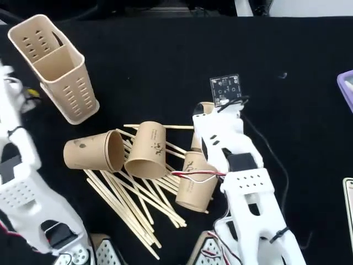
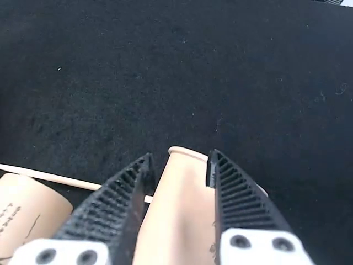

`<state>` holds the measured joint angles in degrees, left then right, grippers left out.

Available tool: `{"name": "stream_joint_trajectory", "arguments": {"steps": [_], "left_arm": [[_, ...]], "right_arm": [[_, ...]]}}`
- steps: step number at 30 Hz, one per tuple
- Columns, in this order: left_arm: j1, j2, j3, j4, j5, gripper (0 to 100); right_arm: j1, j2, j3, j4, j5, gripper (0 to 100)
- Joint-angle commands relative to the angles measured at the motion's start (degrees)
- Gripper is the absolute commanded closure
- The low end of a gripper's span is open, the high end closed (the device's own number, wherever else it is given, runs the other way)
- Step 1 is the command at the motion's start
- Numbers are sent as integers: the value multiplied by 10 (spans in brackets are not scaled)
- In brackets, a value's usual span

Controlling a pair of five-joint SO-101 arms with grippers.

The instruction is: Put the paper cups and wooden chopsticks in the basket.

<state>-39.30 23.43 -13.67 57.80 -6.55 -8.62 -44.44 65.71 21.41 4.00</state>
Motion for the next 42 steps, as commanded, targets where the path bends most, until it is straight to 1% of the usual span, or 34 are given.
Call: {"name": "stream_joint_trajectory", "arguments": {"steps": [1, 4, 6, 8, 11, 13, 15, 19, 22, 25, 33, 38, 42], "left_arm": [[-48, -14, -114, 64, -1, 734], [-66, -14, -247, 192, 1, 731], [-66, -13, -342, 277, 1, 729], [-58, -9, -434, 343, 3, 728], [-32, -7, -532, 405, 28, 728], [-7, -11, -566, 429, 44, 728], [15, -14, -578, 431, 73, 727], [50, -14, -595, 430, 183, 726], [74, -14, -561, 431, 222, 693], [96, -14, -538, 431, 227, 689], [148, -8, -524, 431, 226, 690], [171, -8, -416, 430, 223, 690], [169, -13, -354, 430, 223, 690]], "right_arm": [[-9, 0, -1, -14, 4, 839], [-9, 0, -1, -14, 4, 839], [-9, 0, -1, -14, 5, 839], [-9, 0, -2, -14, 6, 839], [-9, 0, -2, -14, 6, 839], [-9, 0, -2, -14, 7, 839], [-9, 0, -2, -14, 7, 839], [-9, 0, -1, -14, 7, 839], [-9, 1, -1, -14, 7, 839], [-9, 1, -1, -14, 7, 839], [-9, 1, -2, -18, 7, 839], [-9, 1, -2, -18, 7, 839], [-9, 1, -2, -18, 7, 839]]}}
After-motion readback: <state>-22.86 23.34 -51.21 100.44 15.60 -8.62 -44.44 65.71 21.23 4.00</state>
